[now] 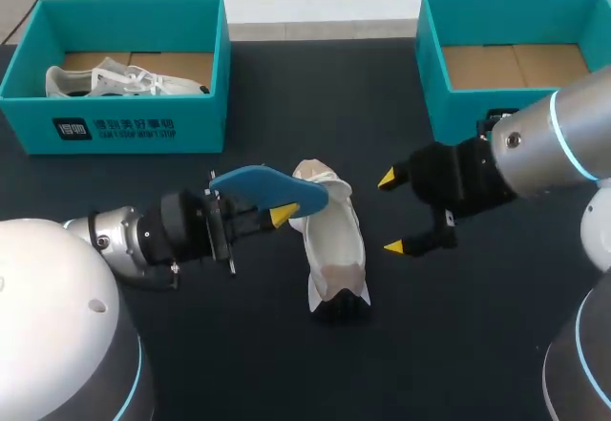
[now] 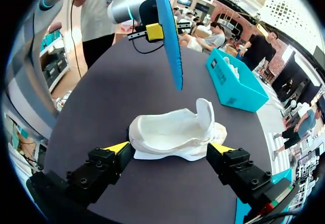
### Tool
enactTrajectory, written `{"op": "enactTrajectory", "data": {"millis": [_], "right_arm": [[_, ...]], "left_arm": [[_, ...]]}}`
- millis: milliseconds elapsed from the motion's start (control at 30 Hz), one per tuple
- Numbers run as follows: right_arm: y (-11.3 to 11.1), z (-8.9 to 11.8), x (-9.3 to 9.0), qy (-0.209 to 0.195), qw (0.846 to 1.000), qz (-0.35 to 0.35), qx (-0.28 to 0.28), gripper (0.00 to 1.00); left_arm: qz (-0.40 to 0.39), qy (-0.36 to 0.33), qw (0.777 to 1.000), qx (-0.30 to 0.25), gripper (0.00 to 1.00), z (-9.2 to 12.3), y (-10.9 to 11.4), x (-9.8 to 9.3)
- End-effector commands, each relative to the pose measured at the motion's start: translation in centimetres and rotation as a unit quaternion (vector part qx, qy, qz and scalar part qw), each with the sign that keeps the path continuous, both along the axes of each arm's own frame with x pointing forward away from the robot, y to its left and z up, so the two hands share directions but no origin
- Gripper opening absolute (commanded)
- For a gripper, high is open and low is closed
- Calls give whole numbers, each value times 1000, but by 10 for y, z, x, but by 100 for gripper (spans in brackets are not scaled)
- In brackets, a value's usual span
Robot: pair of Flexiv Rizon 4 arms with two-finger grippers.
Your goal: Take the shoe out of the shoebox, open the shoe tongue, remove and reinsert the insole, then place the shoe into the shoebox
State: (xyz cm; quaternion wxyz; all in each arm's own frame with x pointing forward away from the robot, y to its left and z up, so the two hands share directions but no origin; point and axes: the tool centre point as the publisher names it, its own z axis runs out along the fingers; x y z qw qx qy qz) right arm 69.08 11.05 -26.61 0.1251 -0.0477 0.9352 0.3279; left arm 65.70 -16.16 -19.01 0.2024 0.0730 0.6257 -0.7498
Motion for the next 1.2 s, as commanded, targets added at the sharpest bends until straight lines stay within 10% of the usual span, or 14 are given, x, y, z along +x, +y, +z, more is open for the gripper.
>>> {"op": "enactTrajectory", "data": {"millis": [33,1200], "right_arm": [[0,0,-1,-1,1000,-1,0,100],[20,-16,3,4,1000,-3,-7,100]], "left_arm": [[1,0,1000,0,0,0,1,-2],[1,0,1000,0,0,0,1,-2]]}}
